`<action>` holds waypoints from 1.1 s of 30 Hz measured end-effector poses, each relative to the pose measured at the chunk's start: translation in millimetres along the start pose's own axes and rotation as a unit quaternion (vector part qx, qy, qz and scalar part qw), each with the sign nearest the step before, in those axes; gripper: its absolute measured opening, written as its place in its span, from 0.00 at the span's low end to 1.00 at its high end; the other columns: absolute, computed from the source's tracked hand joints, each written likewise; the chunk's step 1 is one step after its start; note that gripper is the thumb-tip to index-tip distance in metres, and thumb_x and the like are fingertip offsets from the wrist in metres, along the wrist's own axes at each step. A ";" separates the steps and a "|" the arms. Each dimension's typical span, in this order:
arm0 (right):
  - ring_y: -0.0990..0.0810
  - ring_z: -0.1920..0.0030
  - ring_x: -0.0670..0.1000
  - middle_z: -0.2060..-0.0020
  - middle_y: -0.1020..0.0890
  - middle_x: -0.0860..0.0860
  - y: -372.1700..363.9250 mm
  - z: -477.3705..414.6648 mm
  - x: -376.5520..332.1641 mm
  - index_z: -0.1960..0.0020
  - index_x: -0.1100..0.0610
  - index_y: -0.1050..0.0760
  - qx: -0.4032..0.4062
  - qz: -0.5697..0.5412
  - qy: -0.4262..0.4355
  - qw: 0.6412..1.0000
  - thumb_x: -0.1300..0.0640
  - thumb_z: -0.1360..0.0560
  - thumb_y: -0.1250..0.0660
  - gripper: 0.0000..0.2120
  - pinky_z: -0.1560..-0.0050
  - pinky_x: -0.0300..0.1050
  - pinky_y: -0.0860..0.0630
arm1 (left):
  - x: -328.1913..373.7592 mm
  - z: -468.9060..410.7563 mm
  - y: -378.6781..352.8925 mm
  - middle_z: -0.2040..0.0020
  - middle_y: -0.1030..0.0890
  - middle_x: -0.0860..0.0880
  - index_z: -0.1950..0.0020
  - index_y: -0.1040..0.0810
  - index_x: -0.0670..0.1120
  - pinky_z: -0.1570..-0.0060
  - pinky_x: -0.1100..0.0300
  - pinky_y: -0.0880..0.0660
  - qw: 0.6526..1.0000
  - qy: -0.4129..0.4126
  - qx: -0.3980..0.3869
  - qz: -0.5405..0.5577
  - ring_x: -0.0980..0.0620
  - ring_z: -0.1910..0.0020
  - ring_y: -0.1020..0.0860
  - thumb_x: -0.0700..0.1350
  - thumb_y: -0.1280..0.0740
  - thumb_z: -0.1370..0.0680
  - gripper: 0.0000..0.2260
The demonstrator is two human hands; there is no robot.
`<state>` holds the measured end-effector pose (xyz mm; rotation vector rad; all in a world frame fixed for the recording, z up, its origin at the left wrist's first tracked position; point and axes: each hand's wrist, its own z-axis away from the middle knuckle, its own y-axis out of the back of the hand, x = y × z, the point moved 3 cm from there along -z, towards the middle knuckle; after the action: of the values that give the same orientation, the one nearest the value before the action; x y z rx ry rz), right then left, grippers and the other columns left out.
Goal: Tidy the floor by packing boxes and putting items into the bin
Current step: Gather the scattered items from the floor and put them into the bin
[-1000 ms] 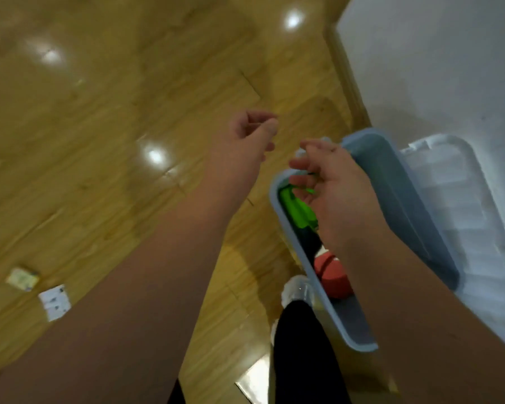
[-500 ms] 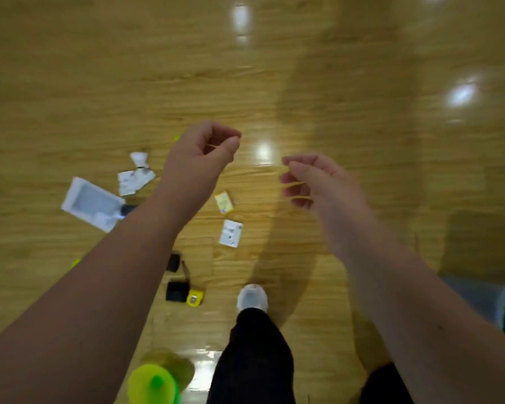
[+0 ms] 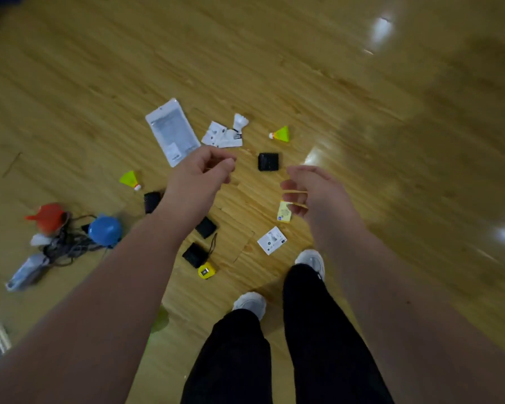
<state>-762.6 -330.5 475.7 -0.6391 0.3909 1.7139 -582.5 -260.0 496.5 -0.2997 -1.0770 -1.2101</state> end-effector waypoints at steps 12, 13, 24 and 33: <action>0.20 0.63 0.44 0.56 0.17 0.49 -39.5 -131.7 18.3 0.53 0.47 0.22 -0.057 0.260 0.061 0.962 0.55 0.23 0.35 0.04 0.62 0.39 0.27 | -117.4 -84.9 -8.4 0.55 0.17 0.52 0.51 0.19 0.51 0.58 0.58 0.24 0.953 0.189 0.152 0.181 0.54 0.57 0.19 0.47 0.36 0.20 0.06; 0.20 0.62 0.44 0.56 0.17 0.49 -45.6 -149.6 25.0 0.53 0.47 0.23 -0.055 0.268 0.068 0.959 0.56 0.23 0.36 0.05 0.63 0.38 0.27 | -131.2 -99.3 -9.8 0.54 0.17 0.51 0.50 0.20 0.50 0.58 0.58 0.24 0.952 0.199 0.152 0.178 0.54 0.57 0.19 0.47 0.35 0.20 0.05; 0.24 0.67 0.43 0.61 0.20 0.48 -74.1 -388.9 127.1 0.58 0.48 0.23 0.009 0.226 0.102 0.969 0.59 0.26 0.33 0.06 0.66 0.36 0.26 | -310.2 -333.6 -43.1 0.54 0.23 0.48 0.42 0.28 0.47 0.53 0.52 0.21 0.948 0.223 0.208 0.096 0.49 0.57 0.22 0.47 0.32 0.24 0.13; 0.32 0.34 0.60 0.34 0.30 0.57 -63.4 -527.3 156.3 0.30 0.54 0.36 0.050 0.699 0.147 0.698 0.58 0.27 0.34 0.26 0.40 0.57 0.33 | -412.3 -390.1 -82.9 0.47 0.26 0.47 0.31 0.39 0.46 0.56 0.52 0.26 0.895 0.323 0.301 0.064 0.46 0.55 0.24 0.57 0.21 0.36 0.42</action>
<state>-615.2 -496.0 -31.7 -0.5163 1.4698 2.9840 -438.7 -315.1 -56.1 0.4838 -0.7684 -0.7142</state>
